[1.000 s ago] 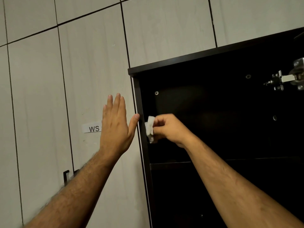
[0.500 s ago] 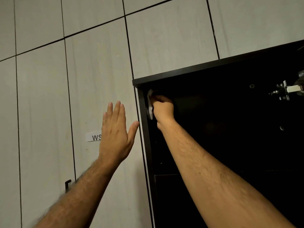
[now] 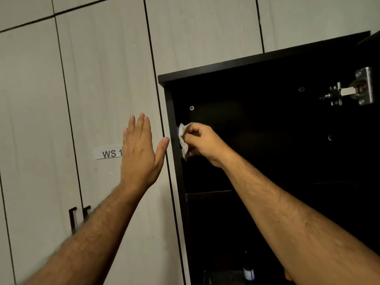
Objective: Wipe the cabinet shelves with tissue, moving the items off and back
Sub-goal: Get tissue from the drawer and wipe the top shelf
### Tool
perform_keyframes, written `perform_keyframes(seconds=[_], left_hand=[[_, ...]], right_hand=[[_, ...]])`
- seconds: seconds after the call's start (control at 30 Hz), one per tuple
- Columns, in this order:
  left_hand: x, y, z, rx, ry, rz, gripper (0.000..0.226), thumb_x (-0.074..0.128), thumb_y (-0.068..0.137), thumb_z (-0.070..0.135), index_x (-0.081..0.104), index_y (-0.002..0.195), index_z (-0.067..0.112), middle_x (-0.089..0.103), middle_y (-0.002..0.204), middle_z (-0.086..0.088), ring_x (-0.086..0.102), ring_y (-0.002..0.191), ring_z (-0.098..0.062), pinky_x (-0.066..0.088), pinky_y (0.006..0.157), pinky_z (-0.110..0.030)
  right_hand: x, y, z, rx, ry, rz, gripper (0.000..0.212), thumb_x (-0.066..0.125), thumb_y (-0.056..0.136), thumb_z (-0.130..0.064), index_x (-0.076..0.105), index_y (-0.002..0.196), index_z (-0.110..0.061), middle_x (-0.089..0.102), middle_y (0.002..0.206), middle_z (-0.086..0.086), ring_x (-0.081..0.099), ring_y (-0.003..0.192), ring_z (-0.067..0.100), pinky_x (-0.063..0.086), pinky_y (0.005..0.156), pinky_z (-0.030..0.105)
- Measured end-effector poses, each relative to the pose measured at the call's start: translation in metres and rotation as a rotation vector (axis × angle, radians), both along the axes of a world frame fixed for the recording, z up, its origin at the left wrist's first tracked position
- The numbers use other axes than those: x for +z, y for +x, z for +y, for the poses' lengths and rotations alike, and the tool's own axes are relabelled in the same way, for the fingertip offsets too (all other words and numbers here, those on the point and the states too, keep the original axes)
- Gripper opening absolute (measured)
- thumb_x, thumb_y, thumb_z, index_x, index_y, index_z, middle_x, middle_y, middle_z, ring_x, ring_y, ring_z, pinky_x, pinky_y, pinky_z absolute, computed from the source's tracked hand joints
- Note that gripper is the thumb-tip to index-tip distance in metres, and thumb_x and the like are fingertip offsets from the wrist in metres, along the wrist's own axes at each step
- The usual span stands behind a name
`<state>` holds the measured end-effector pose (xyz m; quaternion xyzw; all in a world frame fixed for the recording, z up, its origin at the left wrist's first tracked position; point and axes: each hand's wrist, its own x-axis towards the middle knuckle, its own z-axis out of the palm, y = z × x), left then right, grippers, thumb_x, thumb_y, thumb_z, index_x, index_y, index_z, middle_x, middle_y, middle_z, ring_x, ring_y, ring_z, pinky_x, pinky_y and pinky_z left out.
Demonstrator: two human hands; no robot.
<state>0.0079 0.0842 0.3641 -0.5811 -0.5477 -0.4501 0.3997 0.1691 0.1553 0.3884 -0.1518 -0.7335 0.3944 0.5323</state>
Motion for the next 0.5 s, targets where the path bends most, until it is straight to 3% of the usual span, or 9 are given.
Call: perform_keyframes(seconds=[0.13, 0.3, 0.4, 0.5], left_hand=[[-0.005, 0.004, 0.002, -0.06, -0.005, -0.036, 0.073, 0.027, 0.098, 0.053, 0.015, 0.154, 0.009, 0.012, 0.163, -0.007, -0.002, 0.151, -0.019, 0.003, 0.123, -0.039], [-0.006, 0.002, 0.007, -0.108, -0.012, -0.052, 0.073, 0.027, 0.098, 0.054, 0.014, 0.155, 0.01, 0.011, 0.163, -0.007, -0.002, 0.151, -0.019, 0.003, 0.123, -0.04], [-0.004, -0.002, 0.007, -0.162, -0.012, -0.058, 0.072, 0.028, 0.098, 0.053, 0.014, 0.155, 0.01, 0.011, 0.163, -0.006, -0.002, 0.151, -0.018, 0.003, 0.123, -0.04], [0.0, -0.01, 0.006, -0.188, -0.023, -0.044, 0.073, 0.027, 0.098, 0.054, 0.012, 0.155, 0.01, 0.011, 0.163, -0.006, -0.003, 0.151, -0.018, 0.004, 0.123, -0.04]], right_hand=[[-0.025, 0.013, -0.002, 0.019, -0.034, -0.212, 0.011, 0.056, 0.095, -0.005, 0.057, 0.106, -0.004, 0.062, 0.09, 0.008, 0.064, 0.072, 0.015, 0.059, 0.064, 0.033], [-0.04, 0.017, -0.009, -0.071, 0.062, -0.256, 0.016, 0.063, 0.089, -0.004, 0.064, 0.103, -0.012, 0.068, 0.105, 0.01, 0.068, 0.097, 0.023, 0.06, 0.078, 0.037], [-0.052, 0.022, -0.015, -0.077, 0.073, -0.417, 0.015, 0.071, 0.083, -0.003, 0.068, 0.094, -0.013, 0.07, 0.095, 0.004, 0.069, 0.09, 0.016, 0.058, 0.085, 0.038], [-0.05, 0.02, -0.023, -0.132, 0.091, -0.512, 0.021, 0.079, 0.077, -0.011, 0.067, 0.089, -0.001, 0.07, 0.087, 0.002, 0.068, 0.08, 0.011, 0.059, 0.079, 0.03]])
